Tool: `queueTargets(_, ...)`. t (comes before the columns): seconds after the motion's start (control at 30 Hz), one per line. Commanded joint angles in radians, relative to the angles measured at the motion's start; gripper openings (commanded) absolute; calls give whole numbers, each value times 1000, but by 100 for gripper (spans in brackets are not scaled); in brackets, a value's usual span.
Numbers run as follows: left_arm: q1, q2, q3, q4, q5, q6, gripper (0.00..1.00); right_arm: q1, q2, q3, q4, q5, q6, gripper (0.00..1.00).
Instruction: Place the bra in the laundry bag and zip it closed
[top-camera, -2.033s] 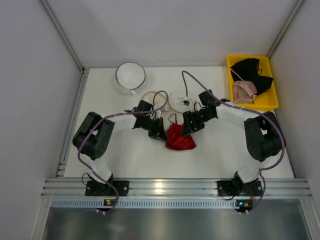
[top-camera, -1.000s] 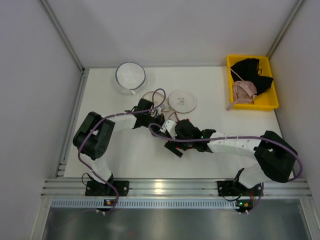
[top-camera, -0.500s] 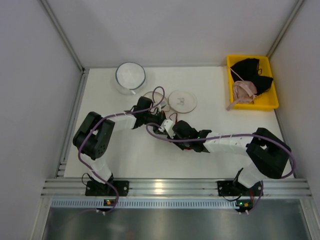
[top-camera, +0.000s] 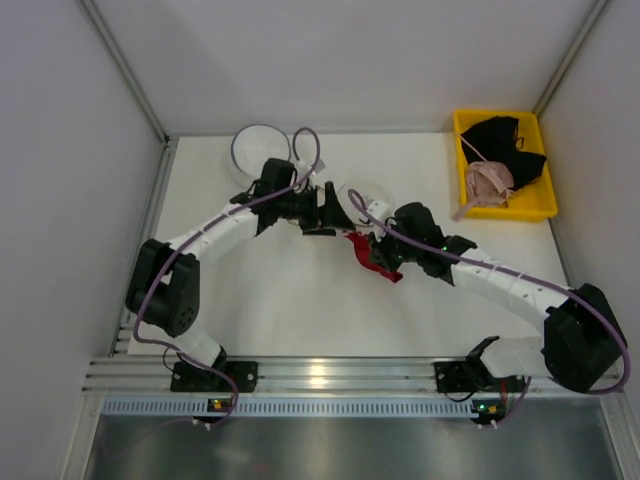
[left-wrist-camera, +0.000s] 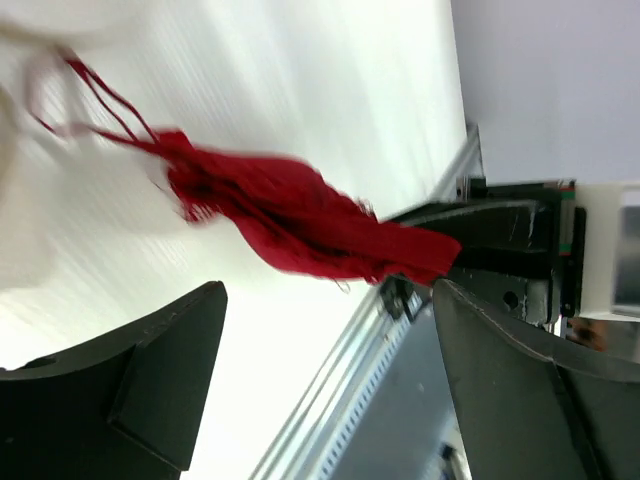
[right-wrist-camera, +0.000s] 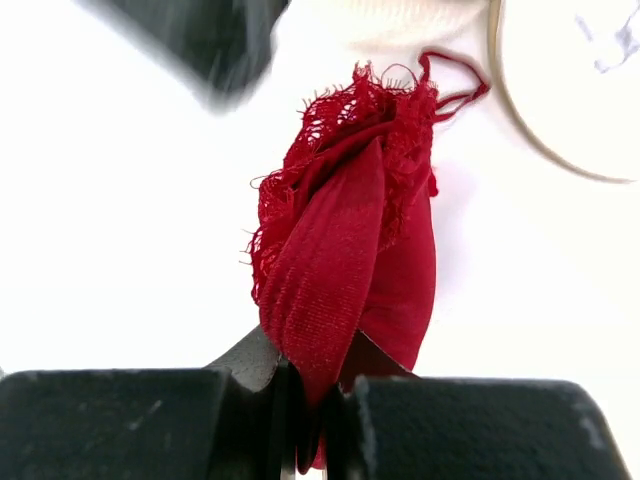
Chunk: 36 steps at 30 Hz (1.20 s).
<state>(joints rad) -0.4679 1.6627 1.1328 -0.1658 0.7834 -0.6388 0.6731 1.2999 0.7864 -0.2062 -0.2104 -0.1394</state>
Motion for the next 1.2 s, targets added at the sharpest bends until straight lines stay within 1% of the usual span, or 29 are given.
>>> queueTargets(0.0,57,-78,108,-93,-148,116,89,-65,-51,71,-74,-155,-35,0)
queueTargets(0.1,110,-98,134,-110,-242,120,84,-150,-68,126,-133,-217,-39,0)
queueTargets(0.17,132,-100,151,-139,-291,162,81,-194,-68,184,-157,-268,-43,0)
queueTargets(0.2,147,-93,172,-156,-323,183,79,-239,-64,207,-176,-285,-43,0)
queueTargets(0.23,158,-89,177,-176,-357,217,75,-260,-60,253,-179,-306,-40,0)
queueTargets(0.27,169,-81,185,-187,-371,231,72,-279,-56,276,-183,-343,-31,0)
queueTargets(0.3,195,-57,194,-199,-378,243,70,-311,-47,299,-176,-359,-23,0)
queueTargets(0.33,208,-44,211,-208,-383,251,62,-326,-39,344,-170,-374,-11,0)
queueTargets(0.4,256,-3,222,-209,-383,255,57,-355,-12,387,-145,-423,35,0)
queueTargets(0.47,279,26,248,-209,-378,266,55,-366,15,445,-102,-466,81,0)
queueTargets(0.53,298,84,277,-213,-372,278,54,-369,60,500,-59,-475,125,0)
queueTargets(0.6,305,115,297,-227,-391,292,54,-371,94,534,-35,-488,133,0)
queueTargets(0.67,307,138,320,-227,-398,304,53,-372,147,585,-1,-513,187,0)
queueTargets(0.83,308,222,363,-230,-391,333,49,-371,268,678,63,-603,268,0)
queueTargets(0.93,308,261,369,-232,-375,343,46,-369,305,694,139,-626,305,0)
queueTargets(1.13,308,290,348,-235,-374,343,41,-365,358,729,197,-693,383,0)
queueTargets(1.17,308,295,346,-233,-368,344,40,-366,363,731,230,-720,403,0)
